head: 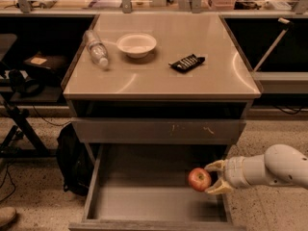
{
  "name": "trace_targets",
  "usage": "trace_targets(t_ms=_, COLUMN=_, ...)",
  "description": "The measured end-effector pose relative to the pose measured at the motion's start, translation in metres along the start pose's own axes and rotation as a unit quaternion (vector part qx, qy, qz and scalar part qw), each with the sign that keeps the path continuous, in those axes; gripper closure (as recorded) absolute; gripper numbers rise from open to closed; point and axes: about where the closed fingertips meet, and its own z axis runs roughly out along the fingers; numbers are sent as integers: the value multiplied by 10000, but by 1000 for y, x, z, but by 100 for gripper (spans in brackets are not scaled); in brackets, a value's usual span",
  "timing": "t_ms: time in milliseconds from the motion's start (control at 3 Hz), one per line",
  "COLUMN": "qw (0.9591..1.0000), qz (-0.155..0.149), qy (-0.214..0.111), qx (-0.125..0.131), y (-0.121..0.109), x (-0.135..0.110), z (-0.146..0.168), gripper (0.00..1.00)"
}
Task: Pick apple from middle drawer and place on counter
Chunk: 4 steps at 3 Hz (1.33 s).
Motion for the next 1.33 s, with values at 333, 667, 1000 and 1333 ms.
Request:
trace_targets(t_ms=333, qw=10000, qz=0, qy=-1, qx=-2, y=0, x=0, z=0, gripper=100)
trace_targets(t_ms=667, qw=9999, qz=-26, qy=72, qx=128, y=-6, x=-18, z=-20, gripper=100)
trace_targets(t_ms=1000, qw=9991, qz=-51, qy=163, qx=401, y=-9, x=-71, z=-63, gripper=100)
trace_targets(t_ms=1333, qw=9958, qz=-310, qy=329, qx=798, y=-19, x=-147, z=-121, gripper=100)
